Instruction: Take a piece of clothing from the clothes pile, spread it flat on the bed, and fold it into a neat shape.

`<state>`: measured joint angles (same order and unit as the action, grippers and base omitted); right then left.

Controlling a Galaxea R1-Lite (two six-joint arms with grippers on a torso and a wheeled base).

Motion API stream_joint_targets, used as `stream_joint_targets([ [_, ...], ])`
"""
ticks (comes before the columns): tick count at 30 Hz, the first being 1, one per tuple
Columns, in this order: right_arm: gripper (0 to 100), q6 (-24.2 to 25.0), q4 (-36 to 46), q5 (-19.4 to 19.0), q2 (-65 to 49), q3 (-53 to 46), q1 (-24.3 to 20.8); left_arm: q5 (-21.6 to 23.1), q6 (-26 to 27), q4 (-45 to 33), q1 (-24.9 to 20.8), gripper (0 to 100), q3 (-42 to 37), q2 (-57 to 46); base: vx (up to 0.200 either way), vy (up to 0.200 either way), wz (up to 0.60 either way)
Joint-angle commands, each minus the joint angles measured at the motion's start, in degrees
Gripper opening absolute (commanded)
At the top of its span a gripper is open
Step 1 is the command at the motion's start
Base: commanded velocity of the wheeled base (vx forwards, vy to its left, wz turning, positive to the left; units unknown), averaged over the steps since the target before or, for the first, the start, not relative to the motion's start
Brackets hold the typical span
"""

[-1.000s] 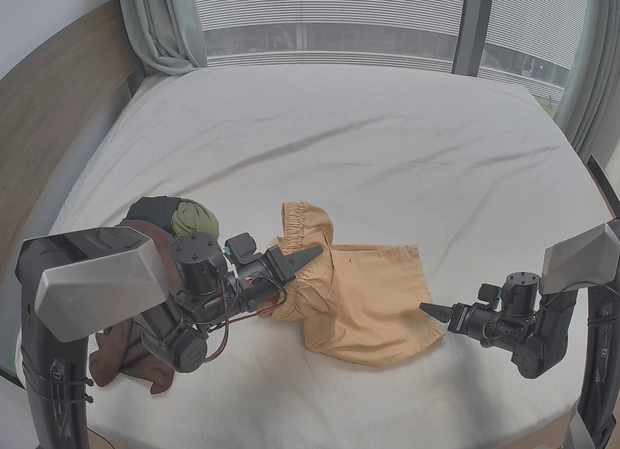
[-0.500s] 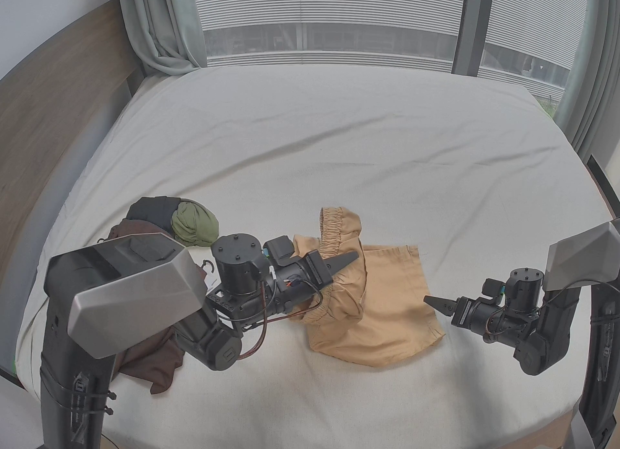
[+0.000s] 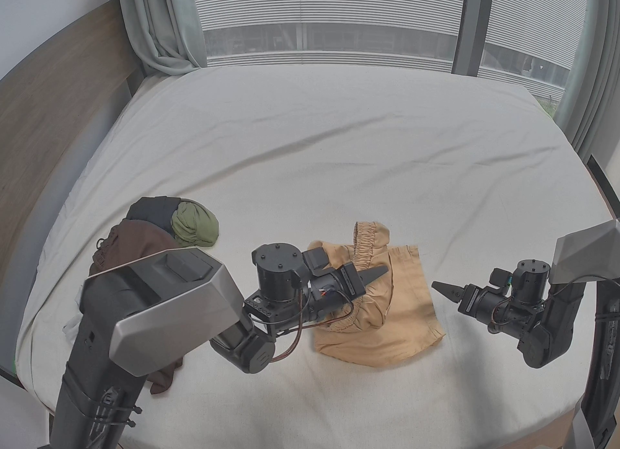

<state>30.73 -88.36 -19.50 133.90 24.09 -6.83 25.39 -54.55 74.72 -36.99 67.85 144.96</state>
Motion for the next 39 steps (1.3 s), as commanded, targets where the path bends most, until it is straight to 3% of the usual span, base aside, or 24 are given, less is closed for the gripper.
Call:
stream_joint_targets([
  [1,100,0.03,-0.06,-0.01,-0.13,0.34,0.50,-0.08,-0.03,-0.45,-0.72,0,2.02,2.87,0.000,0.000,0.00],
  [12,100,0.03,-0.06,-0.01,-0.13,0.34,0.59,-0.34,-0.03,-2.29,-1.86,0,4.48,3.93,0.000,0.000,0.00],
  [13,100,0.03,-0.06,-0.01,-0.22,0.34,0.59,-0.43,-0.03,-2.29,-1.86,100,4.57,4.02,0.000,0.000,0.00],
  [23,100,0.03,0.03,-0.01,-0.22,0.17,0.59,-0.78,0.32,-2.21,-1.95,100,5.62,2.96,0.000,0.000,0.00],
  [39,100,-0.15,-0.06,0.08,-1.80,-0.01,0.06,-4.04,0.59,-1.94,-1.95,100,1.93,-11.01,0.000,0.000,0.00],
])
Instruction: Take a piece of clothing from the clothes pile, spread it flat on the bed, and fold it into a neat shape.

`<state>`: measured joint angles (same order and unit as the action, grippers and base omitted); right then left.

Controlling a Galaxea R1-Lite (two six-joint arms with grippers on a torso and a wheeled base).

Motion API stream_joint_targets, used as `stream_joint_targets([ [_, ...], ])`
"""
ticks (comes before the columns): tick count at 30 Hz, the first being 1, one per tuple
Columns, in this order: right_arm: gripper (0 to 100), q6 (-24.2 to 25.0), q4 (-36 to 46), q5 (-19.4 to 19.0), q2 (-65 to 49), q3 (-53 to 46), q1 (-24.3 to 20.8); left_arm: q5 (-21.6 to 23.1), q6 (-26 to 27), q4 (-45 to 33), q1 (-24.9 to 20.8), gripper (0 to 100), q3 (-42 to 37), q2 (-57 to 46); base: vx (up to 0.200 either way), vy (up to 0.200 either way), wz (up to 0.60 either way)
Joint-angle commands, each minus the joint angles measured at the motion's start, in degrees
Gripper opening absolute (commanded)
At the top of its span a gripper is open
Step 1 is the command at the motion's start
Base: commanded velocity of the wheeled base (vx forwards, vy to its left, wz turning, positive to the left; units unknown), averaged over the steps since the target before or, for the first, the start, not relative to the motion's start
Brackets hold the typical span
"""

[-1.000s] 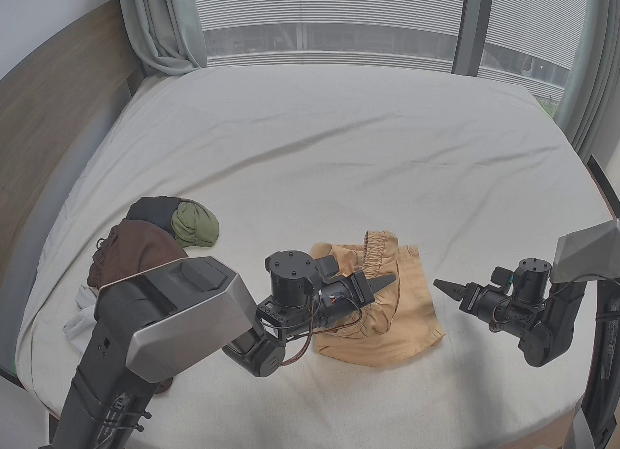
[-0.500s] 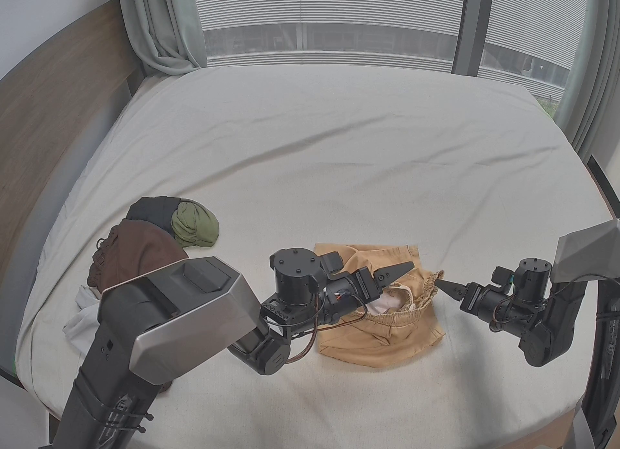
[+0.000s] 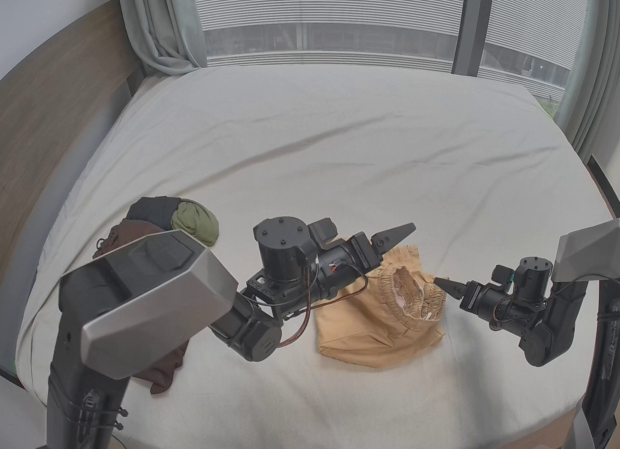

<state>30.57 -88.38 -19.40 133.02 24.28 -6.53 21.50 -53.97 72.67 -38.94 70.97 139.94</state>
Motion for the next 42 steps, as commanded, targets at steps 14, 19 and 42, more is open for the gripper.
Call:
stream_joint_targets([
  [14,100,-0.25,-0.04,0.59,0.22,0.50,-1.29,-0.32,0.09,2.39,6.59,100,-11.91,-15.39,0.000,0.000,0.00],
  [19,100,-0.16,0.05,0.06,-1.63,2.87,-3.40,-0.06,0.27,4.50,10.64,100,-18.33,-18.03,0.000,0.000,0.00],
  [42,100,3.00,0.05,0.15,7.43,17.90,-8.50,10.93,15.21,16.28,17.67,100,-45.92,-18.30,0.000,0.000,0.00],
])
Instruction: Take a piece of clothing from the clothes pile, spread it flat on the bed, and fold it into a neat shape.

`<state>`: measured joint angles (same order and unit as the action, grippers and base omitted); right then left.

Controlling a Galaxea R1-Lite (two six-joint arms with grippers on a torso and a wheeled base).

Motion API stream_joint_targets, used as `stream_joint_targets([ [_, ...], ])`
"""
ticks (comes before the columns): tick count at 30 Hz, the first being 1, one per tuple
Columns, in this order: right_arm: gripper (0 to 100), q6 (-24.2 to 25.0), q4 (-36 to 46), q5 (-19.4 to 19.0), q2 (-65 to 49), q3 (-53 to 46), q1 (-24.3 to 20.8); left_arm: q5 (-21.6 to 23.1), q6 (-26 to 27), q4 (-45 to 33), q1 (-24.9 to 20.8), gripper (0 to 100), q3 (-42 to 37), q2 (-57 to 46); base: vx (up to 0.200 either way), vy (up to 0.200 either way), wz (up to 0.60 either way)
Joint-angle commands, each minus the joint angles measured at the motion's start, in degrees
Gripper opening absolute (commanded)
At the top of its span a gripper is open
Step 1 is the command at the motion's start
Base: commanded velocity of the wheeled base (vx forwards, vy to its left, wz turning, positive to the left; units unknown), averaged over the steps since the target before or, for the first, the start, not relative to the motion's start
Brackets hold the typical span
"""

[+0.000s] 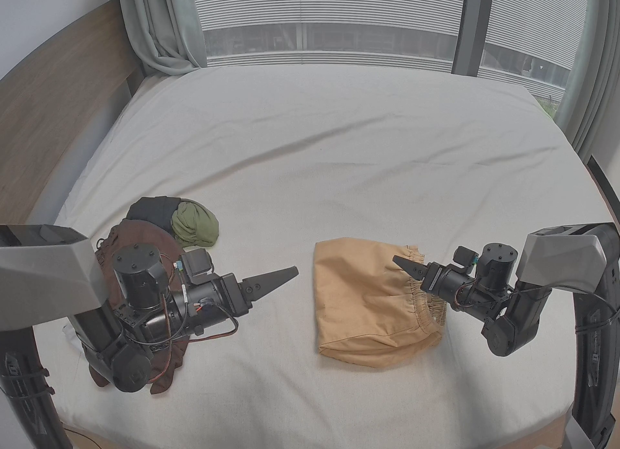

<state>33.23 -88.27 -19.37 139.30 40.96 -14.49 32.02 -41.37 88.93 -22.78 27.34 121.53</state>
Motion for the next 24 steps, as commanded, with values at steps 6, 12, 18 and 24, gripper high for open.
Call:
stream_joint_targets([
  [6,0,0.34,-0.15,0.56,2.91,2.63,-0.53,0.14,2.97,0.01,2.83,100,-1.68,1.43,0.000,0.000,0.00],
  [12,0,0.25,-0.06,2.14,2.73,2.19,-0.01,0.23,2.88,-0.07,3.71,100,-1.50,1.61,0.000,0.000,0.00],
  [18,0,-0.18,-0.06,2.94,-1.23,-1.06,0.34,0.14,2.88,0.01,3.71,100,-1.42,2.22,0.000,0.000,0.00],
  [24,0,-1.15,-0.06,2.94,-3.77,-4.13,2.54,-0.03,3.05,0.01,3.71,100,-0.98,3.45,0.000,0.000,0.00],
])
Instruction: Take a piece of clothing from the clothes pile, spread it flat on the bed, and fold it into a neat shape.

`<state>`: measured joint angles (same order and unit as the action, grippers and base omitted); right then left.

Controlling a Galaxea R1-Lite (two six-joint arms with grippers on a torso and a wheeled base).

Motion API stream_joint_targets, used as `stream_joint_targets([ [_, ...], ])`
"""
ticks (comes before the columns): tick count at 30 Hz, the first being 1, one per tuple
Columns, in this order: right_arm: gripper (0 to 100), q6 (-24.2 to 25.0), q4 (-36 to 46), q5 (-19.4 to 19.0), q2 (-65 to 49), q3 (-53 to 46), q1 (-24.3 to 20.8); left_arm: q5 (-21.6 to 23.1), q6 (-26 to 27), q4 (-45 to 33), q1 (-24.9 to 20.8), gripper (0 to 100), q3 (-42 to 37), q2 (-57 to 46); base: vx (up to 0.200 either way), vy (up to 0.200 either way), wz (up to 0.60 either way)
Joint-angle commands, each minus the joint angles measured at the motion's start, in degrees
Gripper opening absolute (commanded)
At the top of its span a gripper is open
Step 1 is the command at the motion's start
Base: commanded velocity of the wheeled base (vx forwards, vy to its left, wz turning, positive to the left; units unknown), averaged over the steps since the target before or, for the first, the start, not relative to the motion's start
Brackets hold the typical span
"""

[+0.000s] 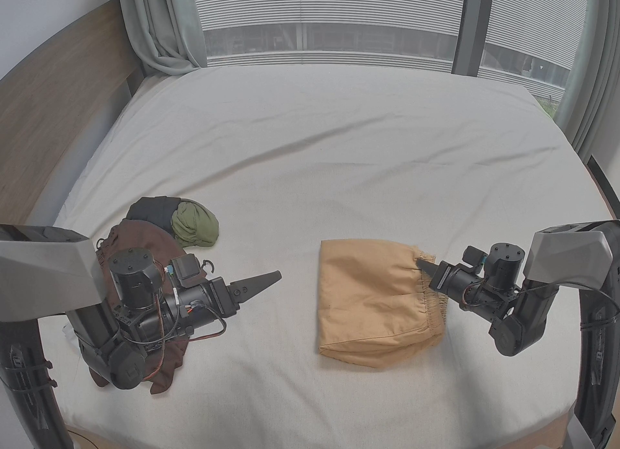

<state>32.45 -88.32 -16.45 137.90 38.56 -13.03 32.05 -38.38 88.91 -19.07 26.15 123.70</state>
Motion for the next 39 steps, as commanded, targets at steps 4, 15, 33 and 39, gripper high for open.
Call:
stream_joint_targets([
  [4,0,-2.13,0.69,0.01,-1.76,-2.44,2.57,-0.06,0.14,0.04,-0.01,100,0.39,1.81,0.000,0.000,0.00],
  [15,0,-3.71,0.69,0.01,4.22,-1.47,3.28,-0.06,0.32,0.04,-0.09,100,0.22,2.60,0.000,0.000,0.00],
  [33,100,-6.96,0.08,1.24,2.73,-3.23,3.63,-0.14,0.32,0.04,-0.01,100,0.48,2.34,0.000,0.000,0.00],
  [39,100,-8.55,0.69,1.77,-1.85,-10.35,4.24,-0.14,0.32,0.04,-0.01,100,0.48,1.99,0.000,0.000,0.00],
])
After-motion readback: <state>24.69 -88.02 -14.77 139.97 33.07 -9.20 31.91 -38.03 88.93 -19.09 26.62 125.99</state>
